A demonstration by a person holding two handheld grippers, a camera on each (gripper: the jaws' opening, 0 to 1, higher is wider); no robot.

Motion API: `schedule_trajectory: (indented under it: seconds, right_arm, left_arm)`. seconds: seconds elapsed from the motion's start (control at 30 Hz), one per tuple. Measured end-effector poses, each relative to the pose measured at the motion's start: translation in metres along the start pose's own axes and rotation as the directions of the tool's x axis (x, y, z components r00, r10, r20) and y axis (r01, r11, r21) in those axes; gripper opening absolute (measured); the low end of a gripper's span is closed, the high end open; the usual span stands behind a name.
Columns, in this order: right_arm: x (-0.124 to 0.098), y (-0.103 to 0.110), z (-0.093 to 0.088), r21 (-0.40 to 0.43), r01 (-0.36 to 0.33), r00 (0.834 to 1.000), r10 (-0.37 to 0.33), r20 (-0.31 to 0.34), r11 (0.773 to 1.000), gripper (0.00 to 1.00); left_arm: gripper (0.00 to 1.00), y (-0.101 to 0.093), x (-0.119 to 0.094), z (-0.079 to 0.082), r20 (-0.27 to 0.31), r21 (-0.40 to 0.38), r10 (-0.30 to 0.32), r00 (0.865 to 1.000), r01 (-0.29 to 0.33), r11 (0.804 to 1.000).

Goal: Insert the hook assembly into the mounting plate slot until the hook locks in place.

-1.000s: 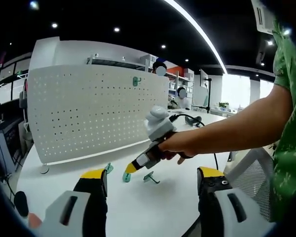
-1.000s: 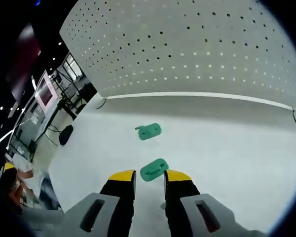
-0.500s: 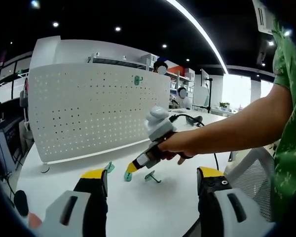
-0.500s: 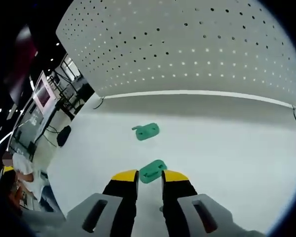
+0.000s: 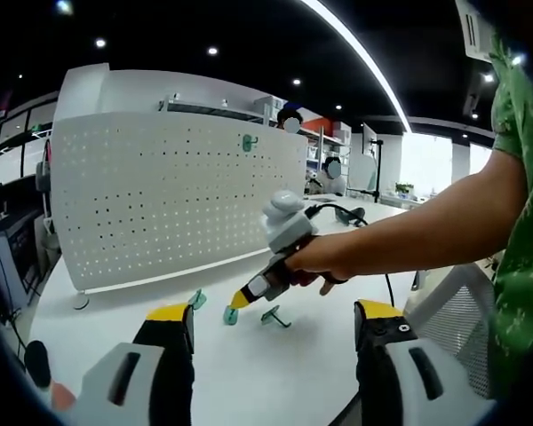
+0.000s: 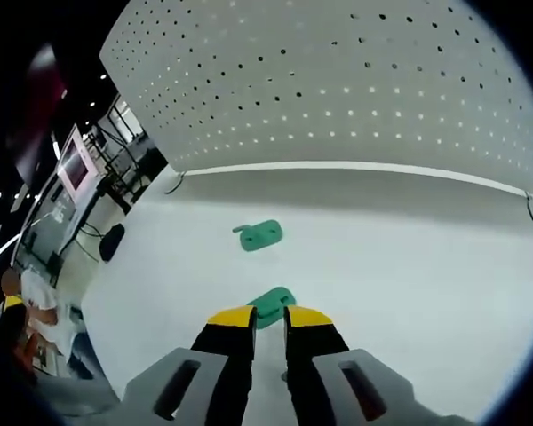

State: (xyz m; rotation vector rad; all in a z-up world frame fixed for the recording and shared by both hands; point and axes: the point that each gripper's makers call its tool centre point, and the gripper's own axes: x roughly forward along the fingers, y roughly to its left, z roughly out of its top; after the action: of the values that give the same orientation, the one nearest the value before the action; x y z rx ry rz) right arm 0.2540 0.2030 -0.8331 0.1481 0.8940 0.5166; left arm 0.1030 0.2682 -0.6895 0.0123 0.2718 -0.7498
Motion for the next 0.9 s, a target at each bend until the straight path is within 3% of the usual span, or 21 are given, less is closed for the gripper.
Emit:
schedule_trajectory:
  seconds: [0.9]
  right_arm:
    - [-0.0004, -0.0010, 0.0027, -0.041, 0.001, 1.000, -0.001, -0.013, 0.999, 0.04]
  left_arm:
    - [0.75, 0.0018, 0.0022, 0.0001, 0.003, -0.007, -0.001, 1.000, 0.001, 1.000]
